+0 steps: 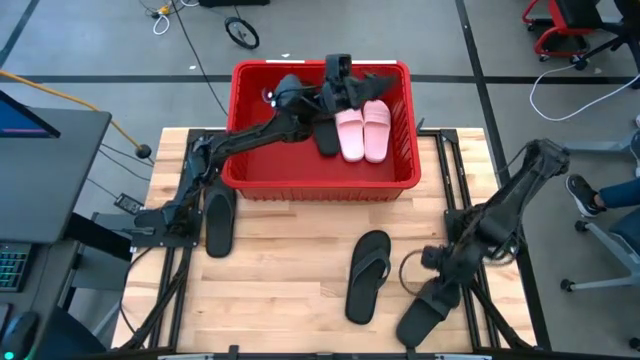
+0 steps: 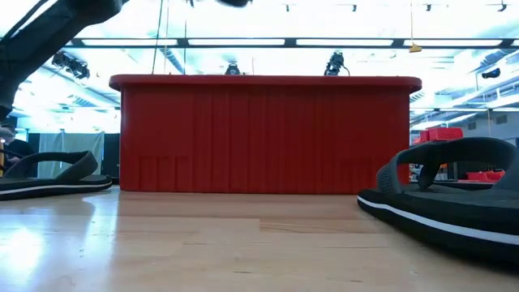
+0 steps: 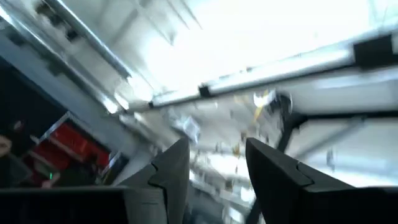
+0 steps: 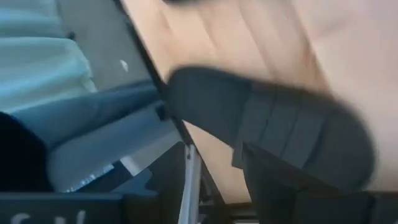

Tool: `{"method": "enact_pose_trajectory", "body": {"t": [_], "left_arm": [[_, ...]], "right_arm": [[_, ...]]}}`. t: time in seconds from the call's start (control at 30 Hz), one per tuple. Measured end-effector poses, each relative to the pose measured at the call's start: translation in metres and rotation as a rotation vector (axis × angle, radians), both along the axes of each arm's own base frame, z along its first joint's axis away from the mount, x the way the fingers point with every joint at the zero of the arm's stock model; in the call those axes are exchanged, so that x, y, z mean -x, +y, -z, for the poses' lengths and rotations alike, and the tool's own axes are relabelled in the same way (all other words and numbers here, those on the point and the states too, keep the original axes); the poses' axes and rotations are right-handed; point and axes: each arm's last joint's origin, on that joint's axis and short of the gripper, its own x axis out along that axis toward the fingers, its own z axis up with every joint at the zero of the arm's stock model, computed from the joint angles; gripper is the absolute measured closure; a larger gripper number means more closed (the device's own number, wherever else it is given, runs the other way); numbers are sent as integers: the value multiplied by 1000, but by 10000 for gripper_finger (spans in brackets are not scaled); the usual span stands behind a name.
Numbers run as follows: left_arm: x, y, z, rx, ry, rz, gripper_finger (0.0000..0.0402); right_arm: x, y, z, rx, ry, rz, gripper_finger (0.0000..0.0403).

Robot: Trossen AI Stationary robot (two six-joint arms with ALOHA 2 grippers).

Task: Pick and place slides into bin
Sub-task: Put the black slide into the red bin

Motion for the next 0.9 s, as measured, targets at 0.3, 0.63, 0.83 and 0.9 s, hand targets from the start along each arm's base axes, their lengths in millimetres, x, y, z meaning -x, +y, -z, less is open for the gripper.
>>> {"method": "enact_pose_trajectory", "body": {"t": [0.3,0.63,0.83,0.9], "left_arm": [[10,-95,-40,-191,146,31,239],[22,-179,-54,-237,78,193,239],[27,-217,-55,-232,67,289,239],[29,-227,-55,-229,66,319,239]], "right_arm": [[17,4,65,151,243,167,250],[17,6,87,29,210,223,250],[14,12,88,-69,172,200,250],[12,14,86,-101,143,186,250]]}}
